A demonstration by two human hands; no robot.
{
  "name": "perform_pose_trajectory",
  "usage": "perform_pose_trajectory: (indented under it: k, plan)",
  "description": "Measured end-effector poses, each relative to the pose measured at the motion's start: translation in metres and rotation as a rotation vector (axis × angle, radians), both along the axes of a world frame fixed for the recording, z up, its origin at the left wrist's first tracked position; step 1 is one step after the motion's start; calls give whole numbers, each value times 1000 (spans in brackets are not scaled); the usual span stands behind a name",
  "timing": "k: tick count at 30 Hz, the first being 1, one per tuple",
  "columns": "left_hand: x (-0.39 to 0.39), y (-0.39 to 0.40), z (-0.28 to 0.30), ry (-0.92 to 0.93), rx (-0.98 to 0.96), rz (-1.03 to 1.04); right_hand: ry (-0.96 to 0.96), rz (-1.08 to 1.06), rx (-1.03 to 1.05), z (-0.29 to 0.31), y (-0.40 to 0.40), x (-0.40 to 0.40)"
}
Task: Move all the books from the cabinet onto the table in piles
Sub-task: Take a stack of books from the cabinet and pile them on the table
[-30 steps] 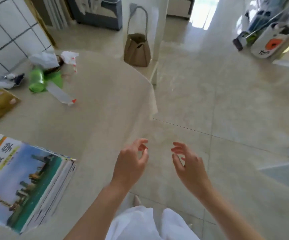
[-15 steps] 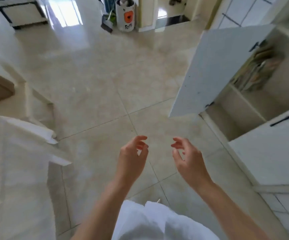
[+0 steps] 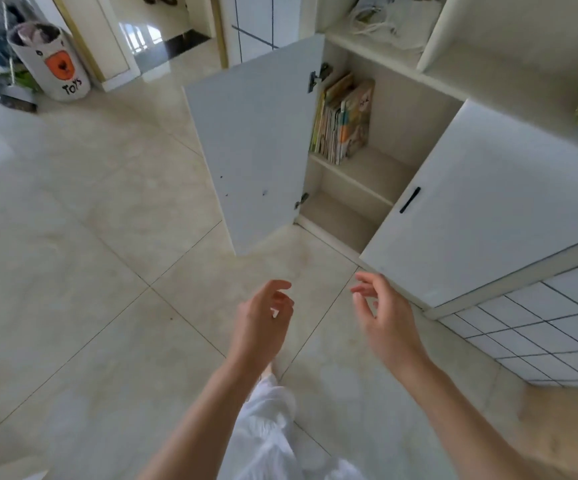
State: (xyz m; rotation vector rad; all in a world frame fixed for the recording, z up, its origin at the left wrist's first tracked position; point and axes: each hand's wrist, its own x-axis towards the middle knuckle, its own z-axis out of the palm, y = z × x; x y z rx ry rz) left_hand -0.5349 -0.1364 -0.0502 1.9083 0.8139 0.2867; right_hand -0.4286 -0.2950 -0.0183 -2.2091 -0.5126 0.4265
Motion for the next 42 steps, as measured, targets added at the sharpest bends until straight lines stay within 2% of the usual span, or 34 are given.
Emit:
perform_pose_trajectory:
  k: [11,21,28,35,42]
  plan:
    - [174,106,-8,73,-10,-118,-88,-66,-23,9,99,161]
    - [321,183,-41,172,16,-178,-8,-126,-50,-7,160,298]
    - [406,200,-67,144,-4,-238,98,-131,-94,-35,192,395]
    - [509,214,-121,164,-210,-105,360,-139,-137,-78,236,506]
    - [573,213,-167,167,-218,-91,539,-236,-153,-107,304,583]
